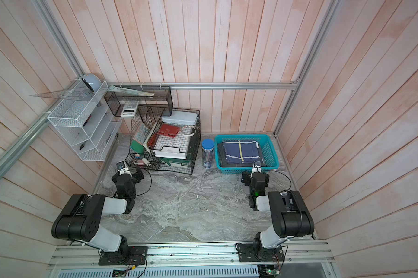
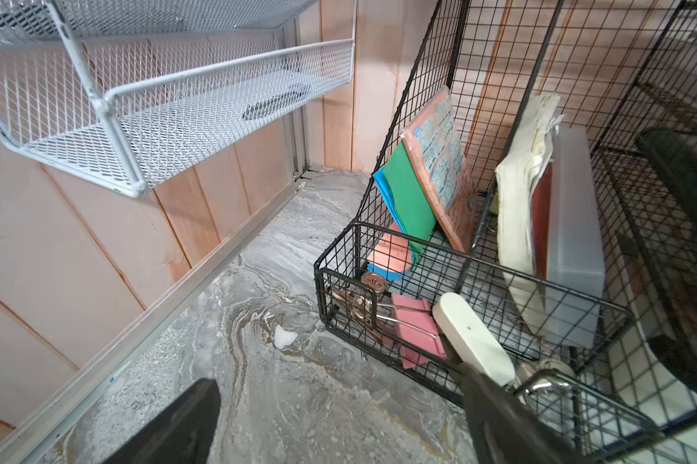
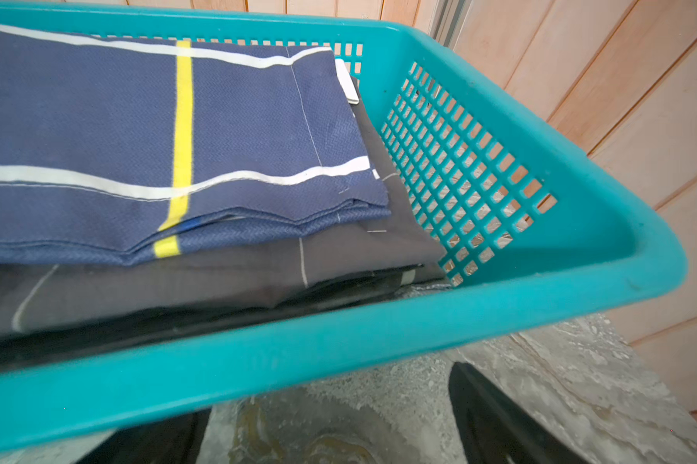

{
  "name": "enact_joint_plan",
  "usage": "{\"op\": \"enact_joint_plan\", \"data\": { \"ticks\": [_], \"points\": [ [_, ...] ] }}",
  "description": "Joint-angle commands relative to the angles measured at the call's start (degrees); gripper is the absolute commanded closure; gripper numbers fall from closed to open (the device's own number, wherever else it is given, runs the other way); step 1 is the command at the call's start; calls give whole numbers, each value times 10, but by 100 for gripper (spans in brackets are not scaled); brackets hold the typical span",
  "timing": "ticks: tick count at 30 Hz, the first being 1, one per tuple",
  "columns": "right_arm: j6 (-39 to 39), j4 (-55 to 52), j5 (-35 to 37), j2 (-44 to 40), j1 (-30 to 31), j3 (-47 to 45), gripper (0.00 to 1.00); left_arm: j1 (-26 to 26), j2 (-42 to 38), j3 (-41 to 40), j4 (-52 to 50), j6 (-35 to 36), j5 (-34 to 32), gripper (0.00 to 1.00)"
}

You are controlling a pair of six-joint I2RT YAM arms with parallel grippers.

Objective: Put the folded pillowcase in the basket
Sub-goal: Reset both arms

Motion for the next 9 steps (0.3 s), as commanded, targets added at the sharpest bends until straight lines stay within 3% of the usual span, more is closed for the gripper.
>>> {"op": "enact_joint_plan", "data": {
  "ticks": [1,9],
  "points": [
    [10,24,18,3,-2,13,2,3,2,8,-11,-5,1,0],
    [10,23,17,3,-2,13,2,6,0,6,-10,-4,8,0]
  ]
}}
